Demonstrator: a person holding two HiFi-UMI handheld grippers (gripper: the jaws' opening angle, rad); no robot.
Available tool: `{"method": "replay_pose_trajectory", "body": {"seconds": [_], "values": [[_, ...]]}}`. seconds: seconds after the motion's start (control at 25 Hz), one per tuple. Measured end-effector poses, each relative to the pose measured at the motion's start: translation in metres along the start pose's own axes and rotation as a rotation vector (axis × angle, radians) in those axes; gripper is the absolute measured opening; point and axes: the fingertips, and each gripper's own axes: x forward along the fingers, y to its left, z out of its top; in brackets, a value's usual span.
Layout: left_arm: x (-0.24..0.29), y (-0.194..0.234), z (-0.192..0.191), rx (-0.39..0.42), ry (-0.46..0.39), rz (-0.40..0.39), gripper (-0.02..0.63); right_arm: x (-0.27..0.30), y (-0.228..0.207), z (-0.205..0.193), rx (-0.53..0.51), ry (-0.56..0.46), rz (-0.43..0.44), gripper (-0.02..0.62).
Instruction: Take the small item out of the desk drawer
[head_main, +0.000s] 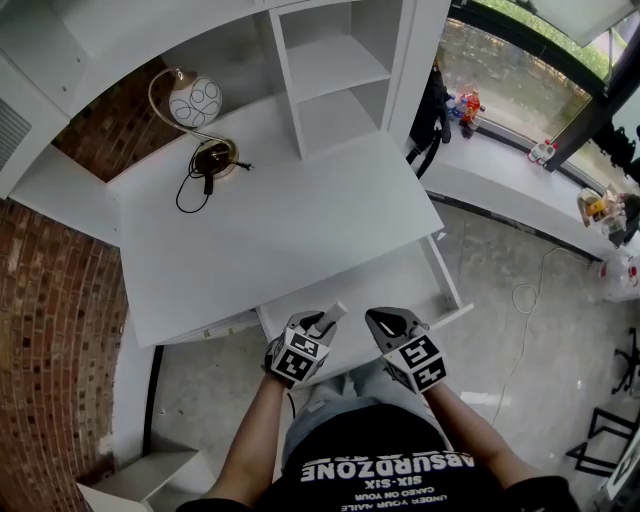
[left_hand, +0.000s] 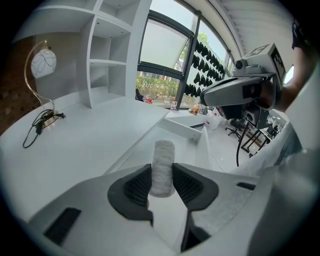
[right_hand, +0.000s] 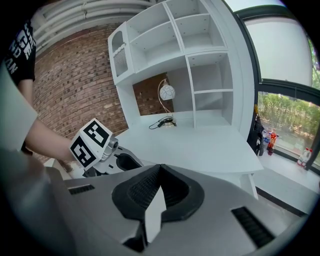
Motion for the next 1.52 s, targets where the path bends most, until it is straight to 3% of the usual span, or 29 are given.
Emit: {"method": "replay_pose_trajectory", "body": {"seconds": [0.28, 0.8, 1.2, 1.52], "values": [[-0.017, 0.005, 0.012, -0.010, -0.053, 0.033, 0.137, 0.000, 0.005, 0.003, -0.013, -0.001, 0.018, -0.002], [-0.055, 0.007, 0.036, -0.104, -0.167, 0.100, 0.137, -0.004, 0.011, 0.007, -0.033, -0.015, 0.042, -0.002], [-0.089, 0.009, 0.038, -0.133, -0.229, 0.179, 0.137, -0.008, 0.031, 0.017, -0.044, -0.045, 0.080, -0.002], [-0.123, 0.016, 0.032, -0.211, -0.283, 0.239, 0.137, -0.006, 0.055, 0.032, -0.064, -0.077, 0.110, -0.002]]}}
